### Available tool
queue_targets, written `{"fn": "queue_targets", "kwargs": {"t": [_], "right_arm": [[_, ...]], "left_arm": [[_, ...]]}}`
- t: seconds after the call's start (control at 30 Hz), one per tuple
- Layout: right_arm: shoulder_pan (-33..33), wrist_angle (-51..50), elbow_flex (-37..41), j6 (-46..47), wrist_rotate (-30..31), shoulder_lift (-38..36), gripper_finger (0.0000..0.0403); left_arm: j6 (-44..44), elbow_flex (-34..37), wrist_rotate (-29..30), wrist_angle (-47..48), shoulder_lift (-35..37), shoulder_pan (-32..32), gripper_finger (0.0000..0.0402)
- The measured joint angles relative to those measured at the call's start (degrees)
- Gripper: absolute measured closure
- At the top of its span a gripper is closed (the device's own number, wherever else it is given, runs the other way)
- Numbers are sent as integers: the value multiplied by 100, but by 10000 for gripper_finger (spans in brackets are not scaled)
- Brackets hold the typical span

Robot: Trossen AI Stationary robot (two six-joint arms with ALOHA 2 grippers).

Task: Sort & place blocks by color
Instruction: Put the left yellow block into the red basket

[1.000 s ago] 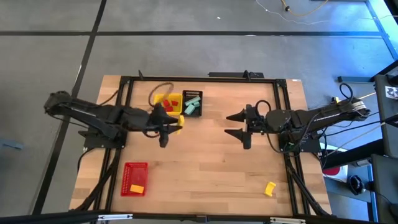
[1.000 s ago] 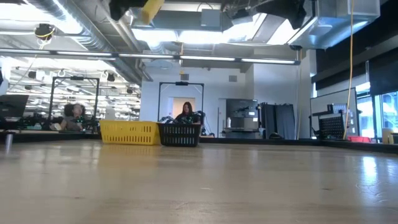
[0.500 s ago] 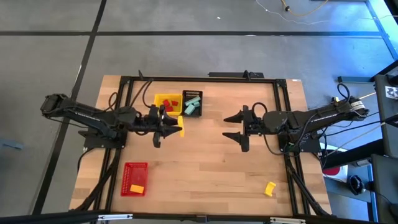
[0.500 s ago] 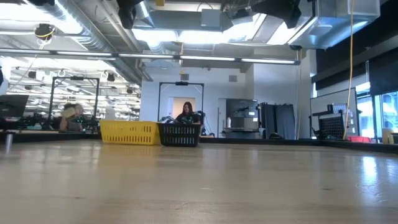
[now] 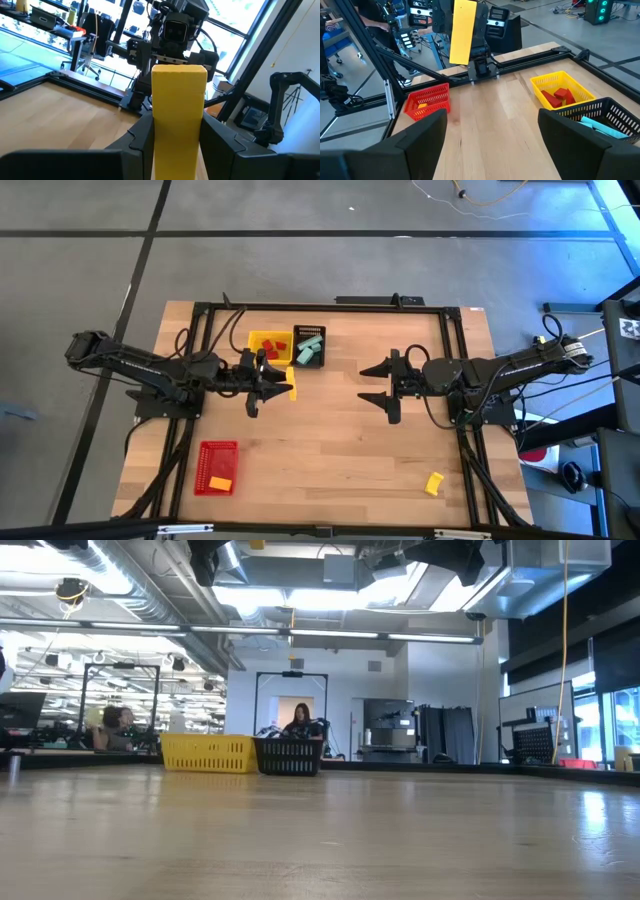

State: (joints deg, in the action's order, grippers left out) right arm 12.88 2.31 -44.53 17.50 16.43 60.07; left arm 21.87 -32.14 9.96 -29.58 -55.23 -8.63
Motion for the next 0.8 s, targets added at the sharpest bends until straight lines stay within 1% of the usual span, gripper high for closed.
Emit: {"fn": "queue_targets", "kwargs": {"t": [0.3,0.37,0.47,0.57,0.67,0.8], "right_arm": [[0,-2,0,0,0,0,89],[0,-2,0,0,0,0,89],[-1,-3,0,0,0,0,89],[0,-5,0,0,1,0,89],[-2,-25,0,0,2,-2,89],[-2,-55,0,0,2,-2,89]], "left_arm": [[-1,0,0,25,-1,-1,290],[17,-44,-44,286,-1,-2,290],[342,-285,-361,1271,46,-54,290],[879,-700,-688,2809,69,-353,290],[1581,-1021,-764,4501,11,-939,290],[2793,-1130,-644,5572,-185,-2031,290]]}}
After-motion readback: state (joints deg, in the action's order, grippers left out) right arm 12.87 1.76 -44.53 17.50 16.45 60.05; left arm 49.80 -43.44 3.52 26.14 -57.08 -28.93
